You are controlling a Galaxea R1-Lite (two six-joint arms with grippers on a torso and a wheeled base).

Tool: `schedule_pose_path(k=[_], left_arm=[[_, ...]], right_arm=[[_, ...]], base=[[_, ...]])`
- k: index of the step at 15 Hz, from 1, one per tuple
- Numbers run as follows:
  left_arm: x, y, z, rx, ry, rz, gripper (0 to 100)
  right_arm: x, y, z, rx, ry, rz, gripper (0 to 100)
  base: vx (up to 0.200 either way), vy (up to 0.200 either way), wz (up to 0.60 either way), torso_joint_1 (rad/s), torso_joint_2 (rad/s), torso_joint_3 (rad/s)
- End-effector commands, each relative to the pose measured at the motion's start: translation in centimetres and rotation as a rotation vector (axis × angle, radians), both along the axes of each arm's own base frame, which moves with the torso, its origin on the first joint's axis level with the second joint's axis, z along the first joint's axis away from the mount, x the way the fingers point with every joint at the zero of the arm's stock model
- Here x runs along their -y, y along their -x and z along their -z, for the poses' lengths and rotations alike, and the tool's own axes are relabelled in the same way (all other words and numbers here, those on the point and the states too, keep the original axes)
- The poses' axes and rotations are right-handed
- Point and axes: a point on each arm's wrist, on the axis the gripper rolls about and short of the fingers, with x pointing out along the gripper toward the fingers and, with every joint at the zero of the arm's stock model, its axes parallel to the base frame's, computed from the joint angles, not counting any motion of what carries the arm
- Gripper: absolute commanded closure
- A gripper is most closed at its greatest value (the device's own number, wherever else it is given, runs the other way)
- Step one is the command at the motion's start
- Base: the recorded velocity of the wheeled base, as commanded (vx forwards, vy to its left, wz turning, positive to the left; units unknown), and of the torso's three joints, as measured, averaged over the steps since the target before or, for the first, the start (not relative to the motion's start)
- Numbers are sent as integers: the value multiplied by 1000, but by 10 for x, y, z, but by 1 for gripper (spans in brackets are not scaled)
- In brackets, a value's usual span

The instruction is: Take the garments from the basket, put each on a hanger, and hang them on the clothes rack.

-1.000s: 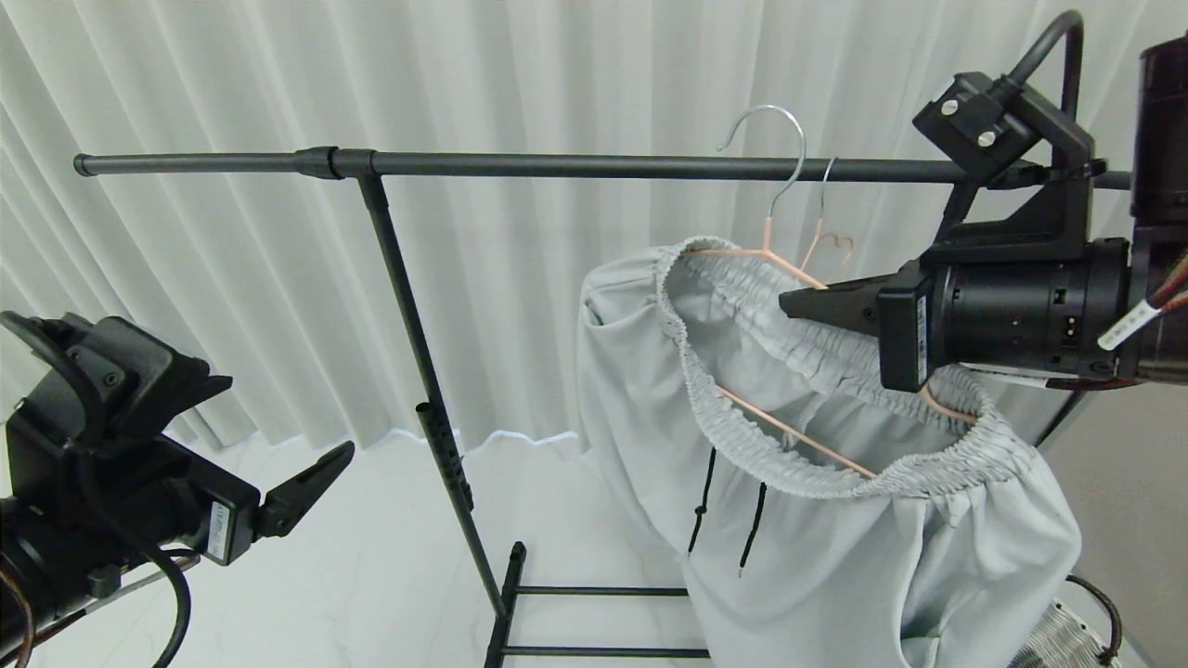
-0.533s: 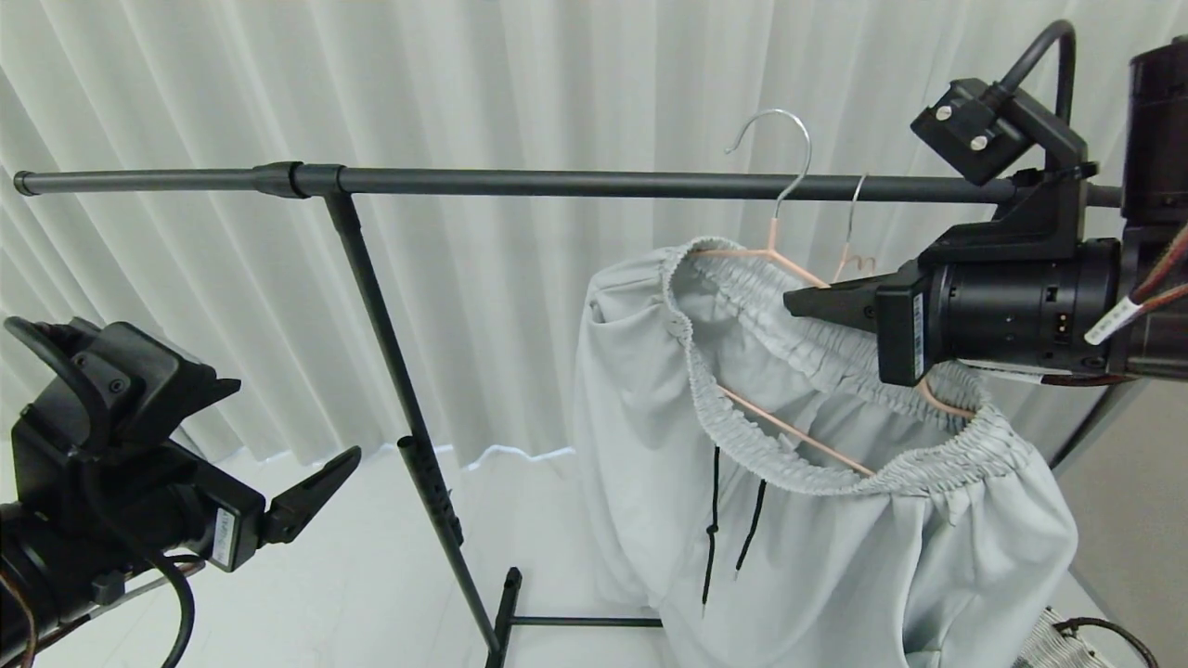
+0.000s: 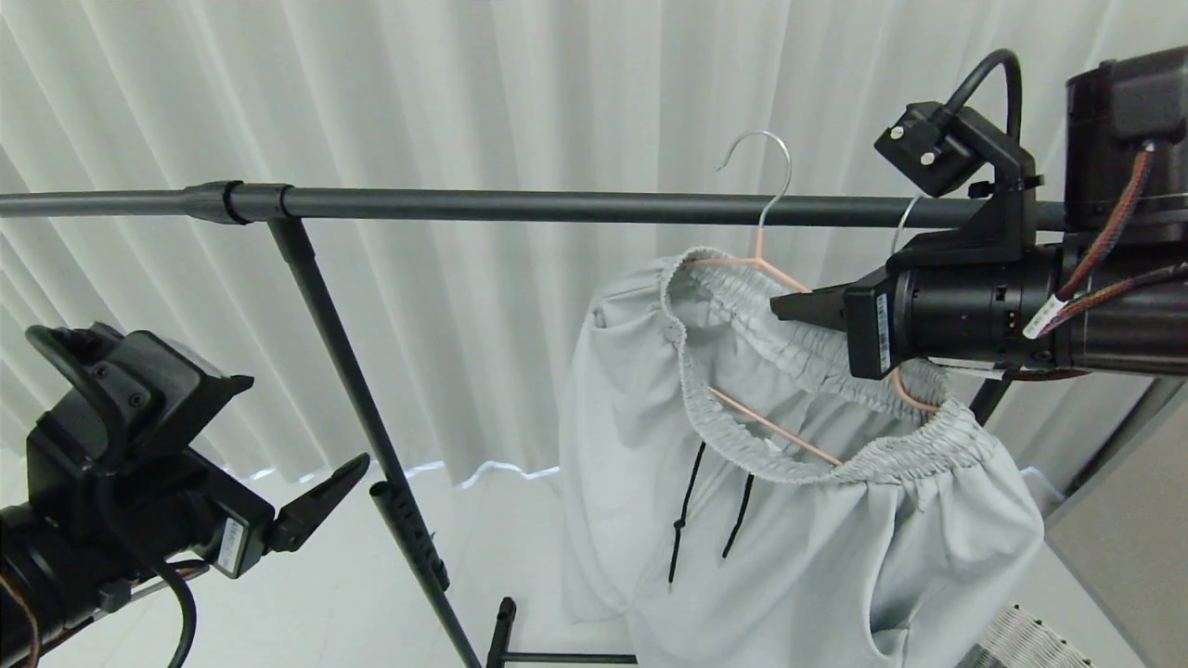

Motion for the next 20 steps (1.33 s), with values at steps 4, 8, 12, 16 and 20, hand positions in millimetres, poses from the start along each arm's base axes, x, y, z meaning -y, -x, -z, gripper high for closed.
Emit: schedule_pose_path(k=[4, 8, 12, 16, 20], left_arm=[[7, 5, -3, 19, -7, 54, 0], [6, 6, 0, 10, -1, 52, 0], [6, 9, 2, 6, 0, 51, 0], [8, 14, 6, -3, -3, 80, 0], [8, 16, 6, 4, -2, 85, 0]], right_arm=[[-2, -35, 8, -27, 8, 74, 100], [-18, -57, 8, -27, 8, 77, 100], [-27, -70, 16, -38, 24, 99, 100], [-35, -72, 26, -58, 46, 107, 100], [-44, -71, 31, -68, 55, 91, 100]], base=[[0, 0, 0, 0, 0, 0], [0, 0, 0, 0, 0, 0], [0, 0, 0, 0, 0, 0], [0, 0, 0, 0, 0, 0], [0, 0, 0, 0, 0, 0]])
